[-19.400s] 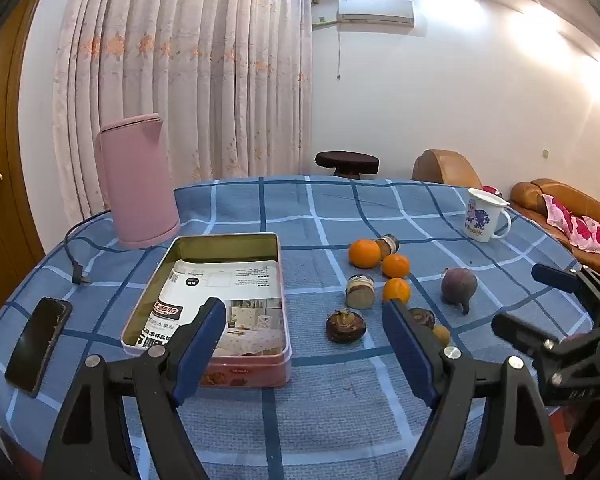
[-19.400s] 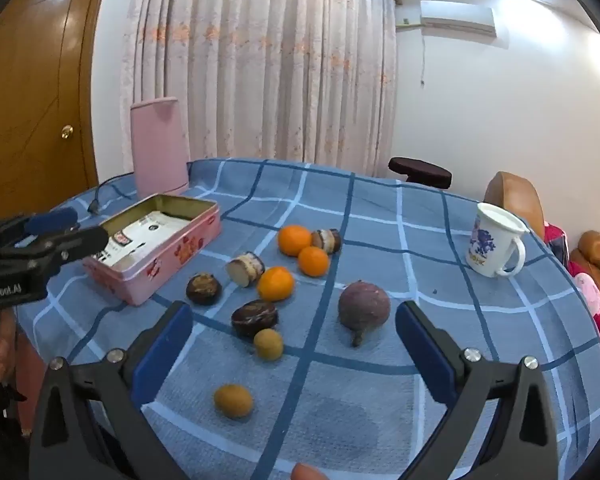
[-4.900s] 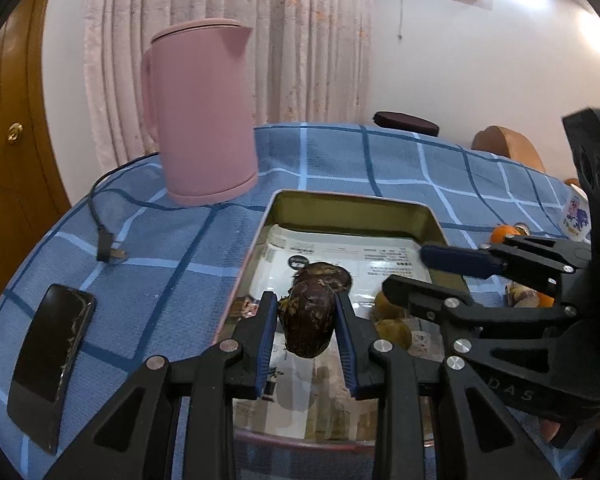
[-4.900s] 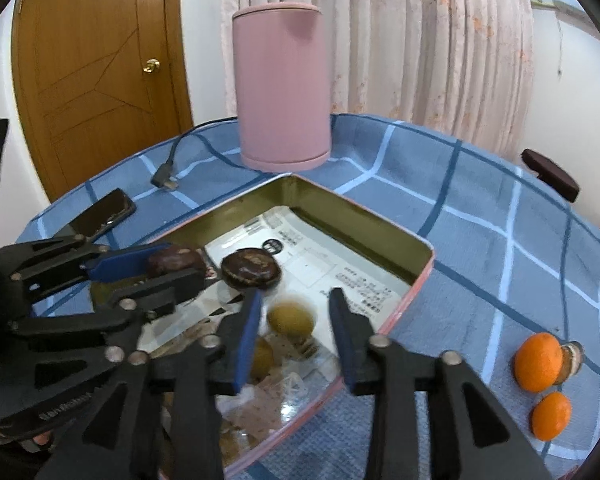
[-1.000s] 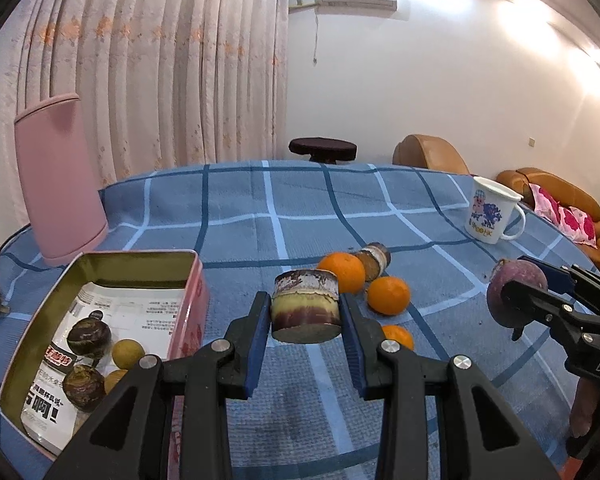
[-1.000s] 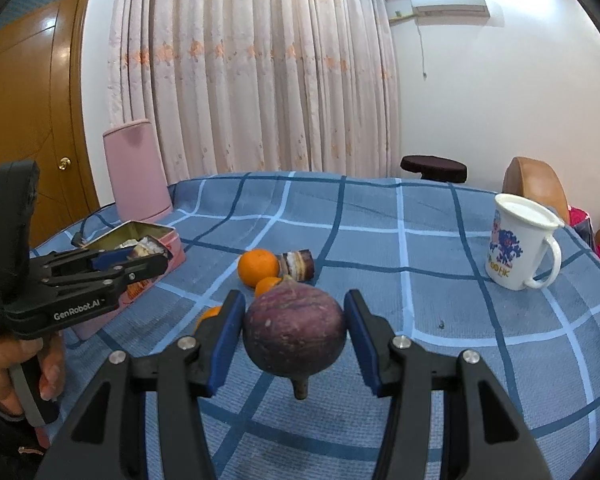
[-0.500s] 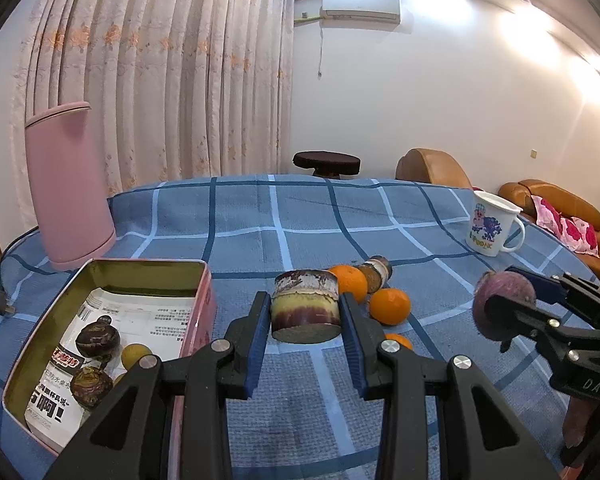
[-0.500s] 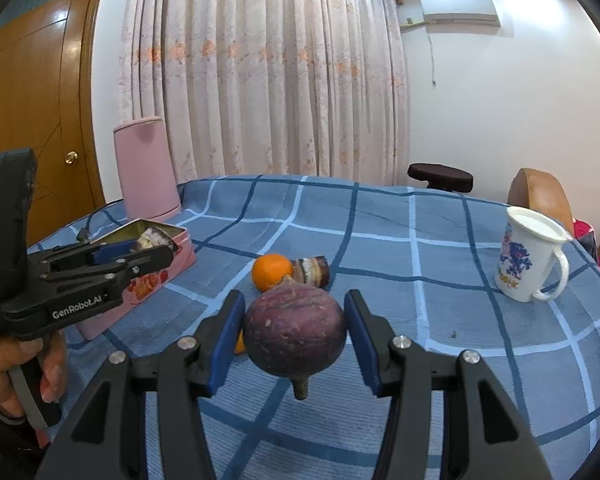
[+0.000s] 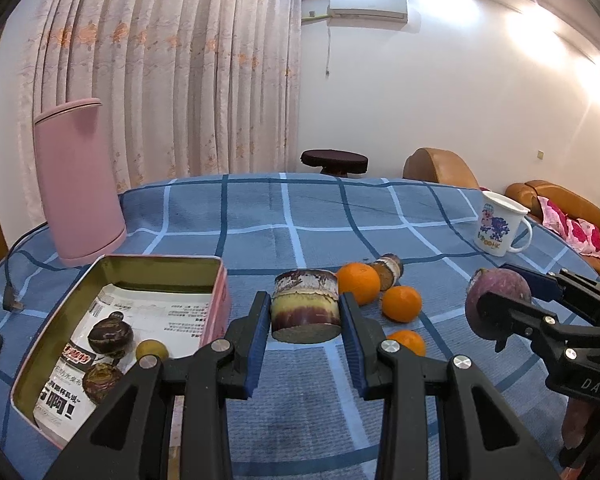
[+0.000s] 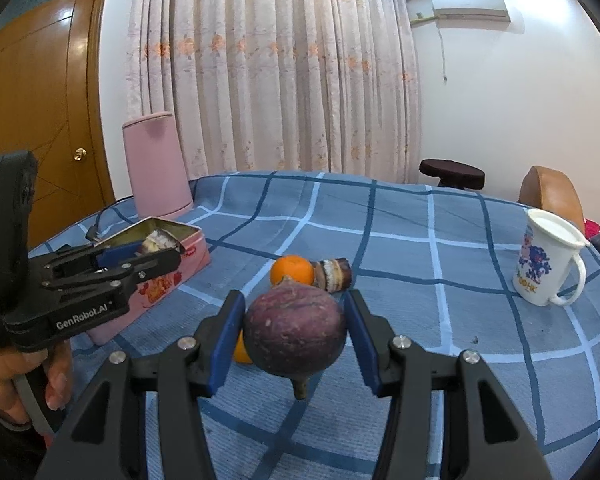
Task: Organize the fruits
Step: 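Lift the purple fruit with the right gripper while the left lifts the jar, then carry the purple fruit with the right gripper while the left carries the jar over the tin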
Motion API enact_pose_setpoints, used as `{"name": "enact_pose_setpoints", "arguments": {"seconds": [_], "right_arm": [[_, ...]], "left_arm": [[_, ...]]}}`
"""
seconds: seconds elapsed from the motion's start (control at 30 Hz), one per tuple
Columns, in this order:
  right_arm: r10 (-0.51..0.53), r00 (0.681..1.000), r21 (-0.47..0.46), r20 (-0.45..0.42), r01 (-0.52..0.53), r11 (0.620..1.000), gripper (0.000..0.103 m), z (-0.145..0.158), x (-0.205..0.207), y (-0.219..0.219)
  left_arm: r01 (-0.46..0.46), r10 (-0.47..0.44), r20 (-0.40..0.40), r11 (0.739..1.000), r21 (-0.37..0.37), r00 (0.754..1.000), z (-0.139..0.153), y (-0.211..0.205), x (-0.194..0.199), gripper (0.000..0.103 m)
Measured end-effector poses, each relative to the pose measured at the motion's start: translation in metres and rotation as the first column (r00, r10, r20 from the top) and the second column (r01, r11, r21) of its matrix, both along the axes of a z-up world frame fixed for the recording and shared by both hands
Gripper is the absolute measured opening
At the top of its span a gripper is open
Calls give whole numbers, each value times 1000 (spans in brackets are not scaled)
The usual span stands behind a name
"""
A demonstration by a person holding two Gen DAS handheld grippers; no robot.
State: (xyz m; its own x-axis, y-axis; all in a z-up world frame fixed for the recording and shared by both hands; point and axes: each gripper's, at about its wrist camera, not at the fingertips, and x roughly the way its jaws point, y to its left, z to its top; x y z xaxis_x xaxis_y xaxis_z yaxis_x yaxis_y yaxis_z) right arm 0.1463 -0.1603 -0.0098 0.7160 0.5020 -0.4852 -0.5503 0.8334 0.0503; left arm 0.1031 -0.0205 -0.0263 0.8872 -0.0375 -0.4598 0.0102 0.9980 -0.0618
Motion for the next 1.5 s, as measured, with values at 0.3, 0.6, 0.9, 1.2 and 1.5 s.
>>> {"name": "enact_pose_setpoints", "arguments": {"seconds": [0.3,0.6,0.9,1.2,1.5], "right_arm": [[61,998,-18,14,-61,998,54,12,5,28],[152,988,-25,41,-151,988,54,36,12,75],[230,973,-11,9,-230,973,54,42,22,126],[275,959,15,-67,-274,962,54,29,37,167],[304,945,-9,-122,-307,952,54,6,42,200]], "left_arm": [[-45,45,-9,999,9,999,4,17,-4,36],[-123,123,-18,992,7,992,8,53,-11,36],[-195,195,-42,981,15,980,5,88,-16,36],[-266,268,-83,963,29,960,-4,123,-16,36],[-298,299,-111,954,25,948,-14,142,-17,37]]}}
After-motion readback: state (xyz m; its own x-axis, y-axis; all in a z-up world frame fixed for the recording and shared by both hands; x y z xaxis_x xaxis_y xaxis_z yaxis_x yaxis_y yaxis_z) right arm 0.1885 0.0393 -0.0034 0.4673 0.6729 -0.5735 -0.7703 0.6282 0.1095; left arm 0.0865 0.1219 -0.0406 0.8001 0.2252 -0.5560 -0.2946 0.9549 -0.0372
